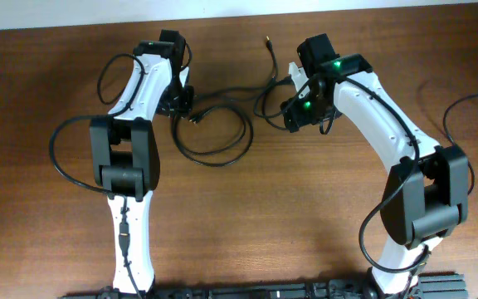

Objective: Untangle cables

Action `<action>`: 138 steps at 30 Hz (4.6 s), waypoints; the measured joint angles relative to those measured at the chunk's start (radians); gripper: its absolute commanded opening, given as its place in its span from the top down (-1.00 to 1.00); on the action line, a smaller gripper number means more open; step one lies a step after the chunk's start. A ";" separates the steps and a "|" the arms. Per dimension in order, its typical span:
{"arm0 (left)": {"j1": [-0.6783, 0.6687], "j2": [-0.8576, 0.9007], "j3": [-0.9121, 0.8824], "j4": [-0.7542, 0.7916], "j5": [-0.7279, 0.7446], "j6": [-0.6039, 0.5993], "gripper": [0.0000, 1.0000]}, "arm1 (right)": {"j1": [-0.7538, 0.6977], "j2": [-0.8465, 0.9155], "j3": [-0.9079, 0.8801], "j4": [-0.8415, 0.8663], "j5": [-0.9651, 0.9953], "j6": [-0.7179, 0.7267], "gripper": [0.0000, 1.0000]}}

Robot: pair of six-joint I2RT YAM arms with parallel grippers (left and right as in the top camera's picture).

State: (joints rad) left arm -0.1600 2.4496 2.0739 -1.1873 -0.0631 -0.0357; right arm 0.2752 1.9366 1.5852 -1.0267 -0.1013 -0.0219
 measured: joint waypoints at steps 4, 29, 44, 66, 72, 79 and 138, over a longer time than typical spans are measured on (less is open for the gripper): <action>0.001 -0.004 -0.008 0.006 -0.001 0.008 1.00 | 0.000 0.000 0.000 0.000 0.000 -0.001 -0.54; 0.002 -0.005 0.098 -0.188 -0.001 0.009 0.79 | 0.000 0.000 0.000 0.000 0.000 -0.001 -0.54; 0.002 -0.005 0.093 -0.160 -0.001 0.009 0.50 | 0.000 0.000 0.000 -0.002 0.000 0.000 -0.54; 0.003 -0.005 0.059 -0.160 -0.001 0.010 1.00 | 0.000 0.000 0.000 -0.002 0.000 0.000 -0.54; 0.005 -0.005 0.066 -0.200 -0.001 0.010 1.00 | 0.000 0.000 0.000 -0.002 0.000 0.000 -0.54; 0.035 -0.041 0.219 -0.391 -0.008 0.010 1.00 | 0.000 0.000 0.000 -0.006 0.000 0.000 -0.54; 0.149 -0.982 -0.777 0.418 0.449 -0.151 1.00 | 0.132 0.000 -0.002 0.134 -0.623 -0.202 -0.66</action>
State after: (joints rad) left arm -0.0109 1.4681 1.2968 -0.7689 0.3855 -0.1867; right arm 0.4076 1.9366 1.5837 -0.8925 -0.7242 -0.2241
